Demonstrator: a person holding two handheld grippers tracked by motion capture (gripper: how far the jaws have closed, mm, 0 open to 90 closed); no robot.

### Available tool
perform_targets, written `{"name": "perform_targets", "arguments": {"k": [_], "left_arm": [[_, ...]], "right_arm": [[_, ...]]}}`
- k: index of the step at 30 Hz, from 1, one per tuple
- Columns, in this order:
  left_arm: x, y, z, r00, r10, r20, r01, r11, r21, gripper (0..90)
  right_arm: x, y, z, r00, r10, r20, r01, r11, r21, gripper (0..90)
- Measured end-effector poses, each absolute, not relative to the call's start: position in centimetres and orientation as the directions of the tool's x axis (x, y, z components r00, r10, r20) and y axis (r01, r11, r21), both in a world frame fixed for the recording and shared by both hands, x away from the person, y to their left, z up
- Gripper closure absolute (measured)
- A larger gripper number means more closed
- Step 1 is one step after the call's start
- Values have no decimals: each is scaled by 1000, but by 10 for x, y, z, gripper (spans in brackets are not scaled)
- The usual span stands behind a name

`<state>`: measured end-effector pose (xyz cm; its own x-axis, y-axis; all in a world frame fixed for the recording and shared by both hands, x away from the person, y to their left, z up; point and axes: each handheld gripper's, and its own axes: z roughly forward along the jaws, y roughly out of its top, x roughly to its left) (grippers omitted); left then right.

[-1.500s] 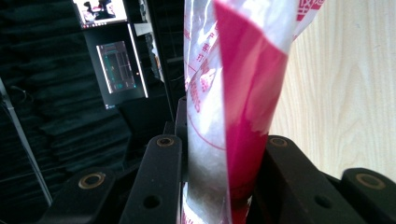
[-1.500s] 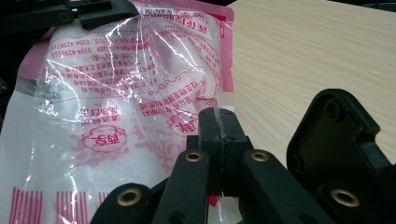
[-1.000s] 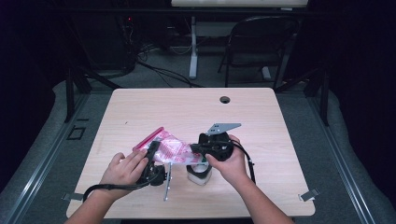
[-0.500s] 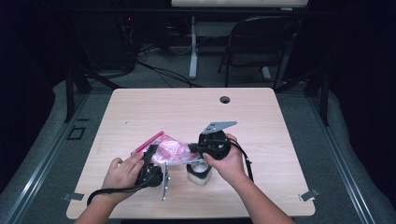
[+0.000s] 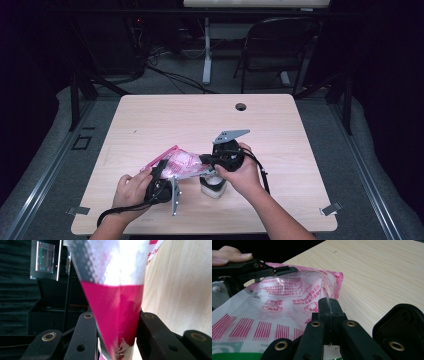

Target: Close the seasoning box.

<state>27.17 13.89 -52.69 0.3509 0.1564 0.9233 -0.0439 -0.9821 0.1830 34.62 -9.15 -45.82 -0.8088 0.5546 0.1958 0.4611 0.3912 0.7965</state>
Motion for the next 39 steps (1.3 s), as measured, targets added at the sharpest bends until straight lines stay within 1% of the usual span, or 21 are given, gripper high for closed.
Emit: {"name": "perform_targets", "arguments": {"k": [8,16,21,28,32,39], "left_arm": [[271,141,-533,374,193,907,-39,-974,223,762],[272,140,-543,420,226,879,-26,-965,260,759],[271,139,-551,455,225,862,-21,-964,263,750],[272,140,-556,489,251,835,-11,-956,294,743],[272,139,-559,509,245,825,-7,-957,289,734],[273,139,-563,553,261,791,0,-950,314,722]], "right_arm": [[347,-89,-459,-811,553,192,463,404,789,900],[346,-84,-461,-813,557,171,459,432,776,900],[346,-82,-464,-814,559,158,457,448,768,900],[346,-80,-468,-813,557,170,466,447,764,900],[345,-79,-470,-814,555,172,468,450,761,900],[345,-78,-474,-815,553,175,473,461,751,900]]}}
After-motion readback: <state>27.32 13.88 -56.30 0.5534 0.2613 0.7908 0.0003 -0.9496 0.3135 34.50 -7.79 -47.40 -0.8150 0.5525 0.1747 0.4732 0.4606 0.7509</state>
